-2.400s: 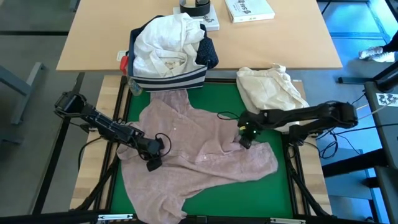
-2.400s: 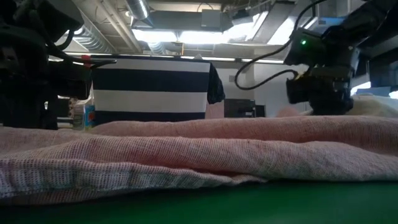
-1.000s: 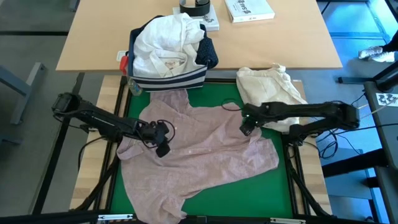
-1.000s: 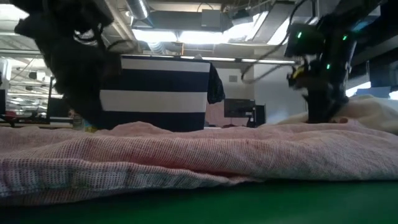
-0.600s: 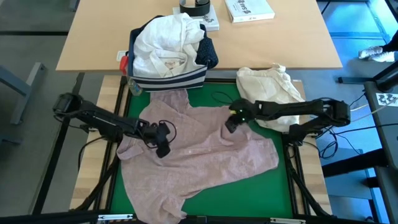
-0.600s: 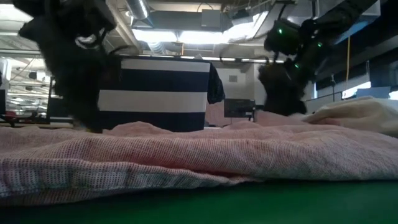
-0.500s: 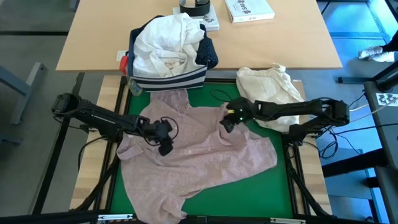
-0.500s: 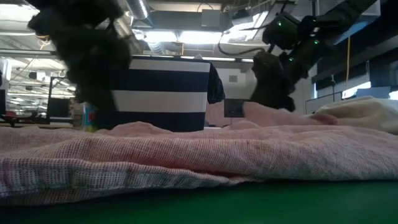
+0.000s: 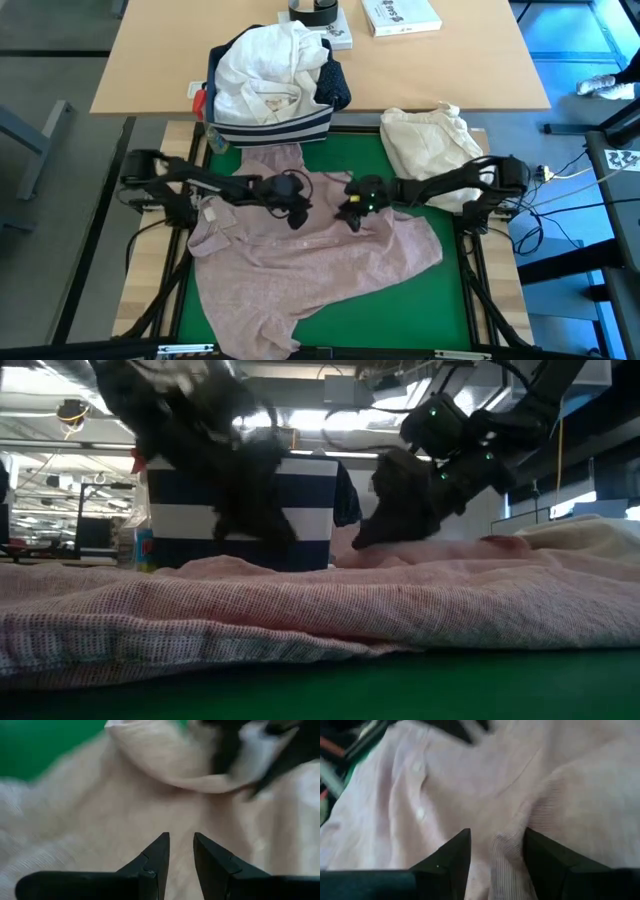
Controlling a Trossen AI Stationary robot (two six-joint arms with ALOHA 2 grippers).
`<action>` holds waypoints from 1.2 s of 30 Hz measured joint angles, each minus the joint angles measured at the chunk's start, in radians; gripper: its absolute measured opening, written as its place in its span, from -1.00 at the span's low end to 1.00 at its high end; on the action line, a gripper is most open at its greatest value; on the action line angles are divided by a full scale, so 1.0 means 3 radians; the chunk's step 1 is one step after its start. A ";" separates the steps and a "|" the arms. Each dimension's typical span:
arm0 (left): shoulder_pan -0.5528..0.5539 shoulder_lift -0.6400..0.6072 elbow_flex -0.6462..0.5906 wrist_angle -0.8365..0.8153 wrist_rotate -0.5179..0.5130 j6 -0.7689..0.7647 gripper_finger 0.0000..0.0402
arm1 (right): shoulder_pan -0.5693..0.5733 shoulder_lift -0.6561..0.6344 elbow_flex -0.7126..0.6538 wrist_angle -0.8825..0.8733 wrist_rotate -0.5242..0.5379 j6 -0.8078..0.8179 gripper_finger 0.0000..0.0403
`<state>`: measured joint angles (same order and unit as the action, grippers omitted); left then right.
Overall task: Fold laundry
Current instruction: Fold the red polo
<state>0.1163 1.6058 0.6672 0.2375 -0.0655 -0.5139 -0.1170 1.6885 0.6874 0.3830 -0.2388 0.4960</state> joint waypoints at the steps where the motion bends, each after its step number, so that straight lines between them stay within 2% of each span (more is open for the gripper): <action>1: 0.0020 0.0117 -0.0002 -0.0001 0.0079 -0.0001 -0.58 | 0.0016 0.0020 -0.0003 -0.0007 -0.0095 0.0004 -0.15; 4: 0.0033 0.0396 -0.0003 -0.0078 0.0187 0.0013 -0.58 | 0.0009 -0.0075 0.0016 -0.0080 -0.0435 0.0065 -0.15; 8: 0.0028 0.0597 0.0026 -0.0079 0.0251 0.0012 -0.58 | -0.0155 -0.0521 0.0217 -0.0886 -0.0484 -0.0166 -0.15; 11: 0.0007 0.0608 0.0027 -0.0071 0.0203 0.0029 -0.58 | -0.0345 -0.0818 0.0359 -0.1701 -0.0108 -0.0532 -0.15; 14: 0.0005 0.0596 0.0014 -0.0013 0.0191 0.0088 -0.58 | -0.0545 -0.0941 0.0409 -0.2058 0.0458 -0.0804 -0.15; 16: 0.0006 0.0602 0.0005 0.0065 0.0192 0.0091 -0.58 | -0.0683 -0.0929 0.0390 -0.2045 0.0614 -0.0886 -0.15; 18: 0.0011 0.0606 0.0002 0.0115 0.0195 0.0091 -0.58 | -0.0808 -0.0831 0.0358 -0.1987 0.0511 -0.0933 -0.15; 22: 0.0011 0.0607 0.0001 0.0137 0.0192 0.0092 -0.58 | -0.0911 -0.0556 0.0320 -0.1664 -0.0262 -0.1033 -0.15; 25: 0.0011 0.0607 0.0000 0.0149 0.0192 0.0094 -0.58 | -0.0891 -0.0339 0.0320 -0.1443 -0.0553 -0.1144 -0.15; 27: 0.0011 0.0608 0.0000 0.0159 0.0193 0.0096 -0.58 | -0.0857 -0.0208 0.0320 -0.1289 -0.0574 -0.1160 -0.15; 32: 0.0011 0.0608 0.0000 0.0161 0.0191 0.0096 -0.58 | -0.0856 -0.0002 0.0320 -0.1097 -0.0321 -0.1258 -0.15; 36: 0.0011 0.0609 0.0000 0.0161 0.0191 0.0097 -0.58 | -0.0852 0.0017 0.0320 -0.1068 -0.0464 -0.1370 -0.21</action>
<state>0.1196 1.7885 0.6670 0.2859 -0.0083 -0.4847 -0.3725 1.6936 0.7834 0.0626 -0.3782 0.0851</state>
